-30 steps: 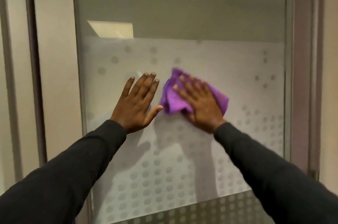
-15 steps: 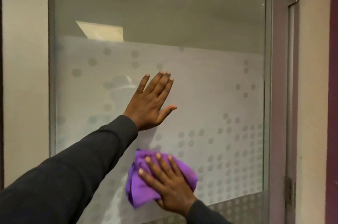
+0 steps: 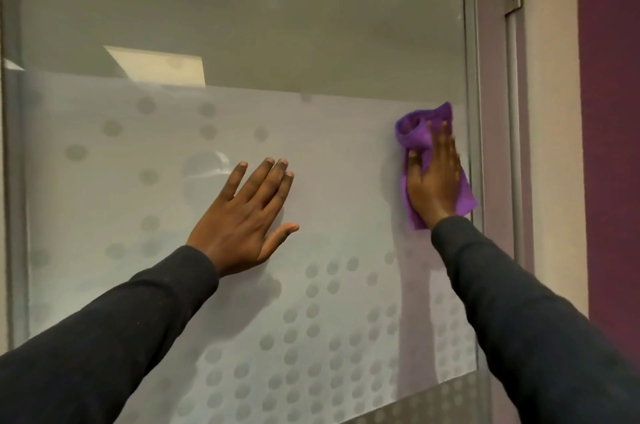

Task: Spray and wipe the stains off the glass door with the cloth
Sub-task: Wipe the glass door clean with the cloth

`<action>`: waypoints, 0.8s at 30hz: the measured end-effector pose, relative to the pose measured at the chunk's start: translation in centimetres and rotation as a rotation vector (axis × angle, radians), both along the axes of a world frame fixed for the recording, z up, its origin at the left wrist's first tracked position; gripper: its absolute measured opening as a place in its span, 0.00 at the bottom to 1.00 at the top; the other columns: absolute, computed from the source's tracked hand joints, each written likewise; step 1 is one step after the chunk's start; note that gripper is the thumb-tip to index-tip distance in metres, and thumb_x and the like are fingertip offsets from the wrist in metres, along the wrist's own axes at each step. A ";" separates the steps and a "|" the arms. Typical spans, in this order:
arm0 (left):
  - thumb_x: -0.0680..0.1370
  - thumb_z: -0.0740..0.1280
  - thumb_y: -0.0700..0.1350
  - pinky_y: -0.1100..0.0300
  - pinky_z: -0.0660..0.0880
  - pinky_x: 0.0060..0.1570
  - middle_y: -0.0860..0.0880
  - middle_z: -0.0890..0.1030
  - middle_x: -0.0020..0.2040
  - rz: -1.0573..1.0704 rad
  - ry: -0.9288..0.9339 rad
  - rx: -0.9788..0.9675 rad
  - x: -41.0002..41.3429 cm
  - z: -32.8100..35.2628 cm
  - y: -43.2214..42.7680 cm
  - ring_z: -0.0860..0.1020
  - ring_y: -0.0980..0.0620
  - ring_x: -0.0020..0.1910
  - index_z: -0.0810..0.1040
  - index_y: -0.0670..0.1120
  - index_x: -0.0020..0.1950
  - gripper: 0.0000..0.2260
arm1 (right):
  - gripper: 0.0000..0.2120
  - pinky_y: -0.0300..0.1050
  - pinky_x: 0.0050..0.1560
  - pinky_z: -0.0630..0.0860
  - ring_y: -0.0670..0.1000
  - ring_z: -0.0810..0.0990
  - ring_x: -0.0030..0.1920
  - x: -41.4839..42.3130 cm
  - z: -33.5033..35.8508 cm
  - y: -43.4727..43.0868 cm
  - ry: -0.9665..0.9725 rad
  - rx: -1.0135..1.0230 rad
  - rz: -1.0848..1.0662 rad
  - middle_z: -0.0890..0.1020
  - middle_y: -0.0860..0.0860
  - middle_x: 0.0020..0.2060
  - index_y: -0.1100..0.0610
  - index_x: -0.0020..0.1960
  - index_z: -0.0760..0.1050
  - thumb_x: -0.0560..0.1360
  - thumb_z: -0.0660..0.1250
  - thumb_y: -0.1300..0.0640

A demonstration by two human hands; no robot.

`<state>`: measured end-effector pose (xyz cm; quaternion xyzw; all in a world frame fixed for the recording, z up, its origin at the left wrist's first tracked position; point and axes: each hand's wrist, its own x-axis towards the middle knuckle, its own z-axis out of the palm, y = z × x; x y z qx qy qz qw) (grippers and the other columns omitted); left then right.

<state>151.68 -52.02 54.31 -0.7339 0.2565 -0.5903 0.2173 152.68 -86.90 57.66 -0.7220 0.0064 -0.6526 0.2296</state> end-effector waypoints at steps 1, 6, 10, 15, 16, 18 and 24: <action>0.82 0.46 0.63 0.42 0.52 0.78 0.40 0.58 0.80 -0.002 0.002 -0.003 -0.1 0.2 0.1 0.57 0.41 0.80 0.57 0.40 0.80 0.35 | 0.31 0.62 0.79 0.57 0.59 0.57 0.81 0.0 1.1 0.5 0.017 0.095 0.016 0.58 0.56 0.82 0.54 0.82 0.55 0.83 0.58 0.47; 0.82 0.47 0.63 0.42 0.54 0.77 0.40 0.60 0.80 -0.019 -0.023 -0.012 0.7 1.6 -2.0 0.59 0.41 0.79 0.59 0.40 0.79 0.34 | 0.32 0.60 0.80 0.54 0.58 0.53 0.82 0.9 -2.7 6.6 -0.075 -0.145 -0.040 0.56 0.55 0.82 0.53 0.83 0.55 0.82 0.55 0.43; 0.82 0.49 0.63 0.41 0.55 0.77 0.40 0.59 0.80 -0.020 -0.042 0.000 0.8 1.3 -1.7 0.59 0.42 0.79 0.60 0.40 0.79 0.34 | 0.34 0.62 0.80 0.51 0.60 0.49 0.83 0.9 -15.0 9.8 0.071 -0.621 -0.056 0.51 0.54 0.83 0.50 0.83 0.52 0.82 0.53 0.36; 0.82 0.49 0.63 0.42 0.55 0.77 0.40 0.60 0.80 -0.017 -0.052 -0.007 0.8 1.4 -1.7 0.59 0.42 0.79 0.61 0.40 0.79 0.34 | 0.34 0.60 0.79 0.56 0.56 0.52 0.83 0.8 -11.7 3.8 0.034 -0.841 -0.054 0.51 0.50 0.83 0.46 0.83 0.52 0.80 0.57 0.39; 0.82 0.49 0.63 0.42 0.55 0.77 0.40 0.59 0.80 -0.017 -0.055 -0.009 0.8 1.4 -1.7 0.59 0.42 0.79 0.61 0.40 0.79 0.34 | 0.34 0.59 0.78 0.57 0.55 0.53 0.82 0.8 -9.1 2.5 0.010 -0.742 -0.043 0.52 0.50 0.83 0.46 0.83 0.53 0.79 0.57 0.40; 0.82 0.48 0.63 0.42 0.55 0.77 0.40 0.59 0.80 -0.020 -0.062 -0.009 0.9 1.4 -1.7 0.59 0.42 0.79 0.60 0.40 0.79 0.34 | 0.32 0.60 0.77 0.60 0.56 0.57 0.81 0.6 -3.8 -0.1 -0.037 -0.506 -0.035 0.59 0.53 0.81 0.51 0.81 0.60 0.79 0.60 0.44; 0.82 0.47 0.63 0.41 0.54 0.77 0.40 0.58 0.80 -0.009 -0.059 -0.006 1.0 1.5 -1.7 0.58 0.41 0.80 0.58 0.40 0.80 0.34 | 0.29 0.60 0.78 0.60 0.55 0.57 0.82 0.7 0.7 -5.5 -0.072 -0.115 0.008 0.60 0.53 0.82 0.51 0.82 0.57 0.84 0.59 0.46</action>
